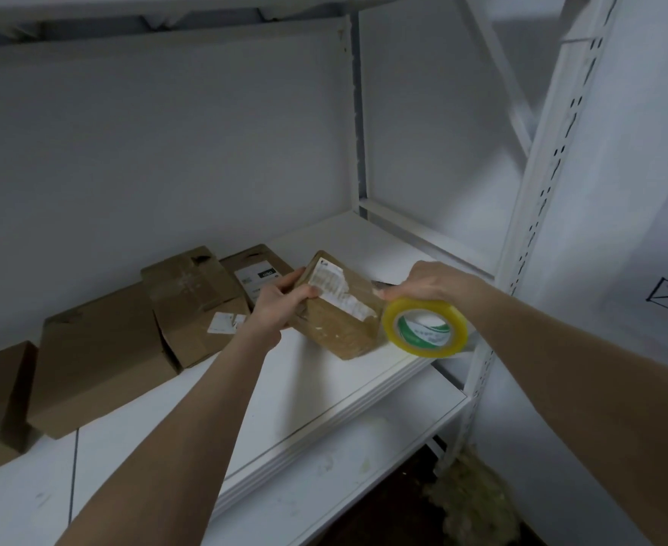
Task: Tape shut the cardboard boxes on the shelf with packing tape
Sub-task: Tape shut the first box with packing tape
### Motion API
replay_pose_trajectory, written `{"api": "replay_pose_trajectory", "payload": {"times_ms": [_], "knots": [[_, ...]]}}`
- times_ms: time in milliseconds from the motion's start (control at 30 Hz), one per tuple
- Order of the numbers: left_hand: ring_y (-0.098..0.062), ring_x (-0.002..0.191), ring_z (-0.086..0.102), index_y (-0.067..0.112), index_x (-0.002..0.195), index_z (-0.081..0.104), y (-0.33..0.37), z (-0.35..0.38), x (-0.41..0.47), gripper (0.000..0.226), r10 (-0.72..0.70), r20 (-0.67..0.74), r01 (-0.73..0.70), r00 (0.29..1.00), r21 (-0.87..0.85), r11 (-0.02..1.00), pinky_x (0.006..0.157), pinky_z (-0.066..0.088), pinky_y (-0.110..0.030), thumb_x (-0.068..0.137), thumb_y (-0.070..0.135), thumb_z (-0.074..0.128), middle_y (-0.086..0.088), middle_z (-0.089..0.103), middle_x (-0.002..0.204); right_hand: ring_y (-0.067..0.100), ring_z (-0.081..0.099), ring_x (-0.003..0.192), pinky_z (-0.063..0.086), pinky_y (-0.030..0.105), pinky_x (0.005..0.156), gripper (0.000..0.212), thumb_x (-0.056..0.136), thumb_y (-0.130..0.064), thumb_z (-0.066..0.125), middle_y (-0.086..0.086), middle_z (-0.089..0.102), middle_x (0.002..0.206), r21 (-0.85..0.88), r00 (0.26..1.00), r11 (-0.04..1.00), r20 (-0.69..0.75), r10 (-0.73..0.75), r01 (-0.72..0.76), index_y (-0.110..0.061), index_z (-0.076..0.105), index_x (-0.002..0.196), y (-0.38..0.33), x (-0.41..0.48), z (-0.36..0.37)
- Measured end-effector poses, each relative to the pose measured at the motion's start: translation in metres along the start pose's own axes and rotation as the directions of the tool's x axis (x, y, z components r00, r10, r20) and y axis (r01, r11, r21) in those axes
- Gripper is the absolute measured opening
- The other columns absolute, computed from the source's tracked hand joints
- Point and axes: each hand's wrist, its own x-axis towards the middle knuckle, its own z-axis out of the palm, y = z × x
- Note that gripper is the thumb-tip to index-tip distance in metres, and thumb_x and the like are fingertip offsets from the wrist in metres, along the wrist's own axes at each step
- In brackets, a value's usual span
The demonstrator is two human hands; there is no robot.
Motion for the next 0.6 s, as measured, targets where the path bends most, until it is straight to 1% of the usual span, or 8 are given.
{"api": "replay_pose_trajectory", "payload": {"times_ms": [100, 233, 333, 367, 433, 500, 533, 600], "knots": [[-0.02, 0.094, 0.062, 0.025, 0.13, 0.058, -0.002, 0.002, -0.001, 0.054, -0.029, -0.051, 0.026, 0.998, -0.068, 0.997, 0.091, 0.051, -0.044, 0.078, 0.018, 0.071, -0.001, 0.066, 0.106, 0.024, 0.063, 0.089, 0.051, 0.036, 0.079, 0.079, 0.065, -0.083, 0.061, 0.007, 0.065, 0.098, 0.011, 1.0, 1.0, -0.009, 0.002, -0.002, -0.015, 0.063, 0.103, -0.002, 0.003, 0.008], [-0.017, 0.083, 0.06, 0.022, 0.126, 0.062, -0.007, 0.0, -0.004, 0.047, -0.087, -0.113, 0.057, 0.99, -0.249, 0.967, 0.082, 0.052, -0.04, 0.081, 0.009, 0.067, 0.0, 0.066, 0.095, 0.014, 0.062, 0.079, 0.047, 0.025, 0.066, 0.045, 0.072, -0.073, 0.066, 0.006, 0.066, 0.095, 0.192, 0.997, 0.98, 0.032, -0.065, 0.057, -0.028, 0.071, 0.077, 0.004, 0.0, -0.004], [-0.017, 0.081, 0.059, 0.023, 0.124, 0.063, -0.016, -0.001, -0.008, 0.045, -0.115, -0.141, 0.061, 0.983, -0.339, 0.939, 0.075, 0.048, -0.036, 0.082, 0.009, 0.066, 0.001, 0.066, 0.094, 0.021, 0.065, 0.087, 0.053, 0.035, 0.082, 0.054, 0.068, -0.076, 0.065, 0.006, 0.068, 0.1, 0.241, 0.997, 0.97, 0.066, -0.044, 0.027, -0.028, 0.067, 0.095, 0.006, -0.003, -0.013], [-0.016, 0.08, 0.058, 0.024, 0.125, 0.063, -0.019, 0.0, -0.008, 0.045, -0.114, -0.144, 0.057, 0.983, -0.347, 0.936, 0.074, 0.047, -0.036, 0.082, 0.009, 0.066, 0.001, 0.066, 0.093, 0.02, 0.064, 0.087, 0.052, 0.035, 0.081, 0.052, 0.07, -0.074, 0.065, 0.006, 0.068, 0.1, 0.235, 0.996, 0.972, 0.073, -0.044, 0.026, -0.028, 0.066, 0.094, 0.005, -0.002, -0.014], [-0.015, 0.079, 0.055, 0.025, 0.127, 0.062, -0.024, 0.002, -0.007, 0.046, -0.098, -0.156, 0.046, 0.983, -0.308, 0.95, 0.072, 0.044, -0.037, 0.083, 0.011, 0.065, 0.003, 0.065, 0.093, 0.016, 0.058, 0.083, 0.045, 0.026, 0.069, 0.037, 0.081, -0.061, 0.065, 0.004, 0.063, 0.096, 0.196, 0.993, 0.979, 0.099, -0.068, 0.048, -0.024, 0.064, 0.085, -0.002, -0.005, -0.014], [-0.014, 0.083, 0.057, 0.025, 0.128, 0.058, -0.026, 0.003, -0.008, 0.044, -0.05, -0.173, 0.012, 0.984, -0.218, 0.976, 0.079, 0.048, -0.037, 0.087, 0.013, 0.061, 0.005, 0.063, 0.097, 0.017, 0.053, 0.084, 0.038, 0.023, 0.06, 0.034, 0.086, -0.05, 0.066, 0.002, 0.057, 0.098, 0.183, 0.991, 0.982, 0.114, -0.071, 0.049, -0.017, 0.058, 0.085, -0.012, -0.004, -0.013], [-0.014, 0.088, 0.058, 0.025, 0.13, 0.056, -0.025, 0.003, -0.008, 0.043, -0.01, -0.181, -0.016, 0.983, -0.144, 0.989, 0.082, 0.05, -0.034, 0.089, 0.015, 0.058, 0.005, 0.062, 0.101, 0.016, 0.053, 0.083, 0.037, 0.024, 0.059, 0.035, 0.085, -0.05, 0.067, 0.001, 0.057, 0.096, 0.177, 0.992, 0.983, 0.105, -0.07, 0.05, -0.017, 0.057, 0.085, -0.016, -0.003, -0.012], [-0.018, 0.098, 0.059, 0.019, 0.133, 0.053, -0.021, 0.003, -0.008, 0.04, 0.105, -0.175, -0.084, 0.979, 0.12, 0.989, 0.086, 0.051, -0.034, 0.093, 0.02, 0.053, 0.002, 0.06, 0.106, 0.01, 0.052, 0.072, 0.037, 0.024, 0.059, 0.031, 0.082, -0.053, 0.069, -0.003, 0.057, 0.085, 0.139, 0.995, 0.988, 0.064, -0.08, 0.071, -0.024, 0.057, 0.076, -0.021, -0.003, -0.009]]}}
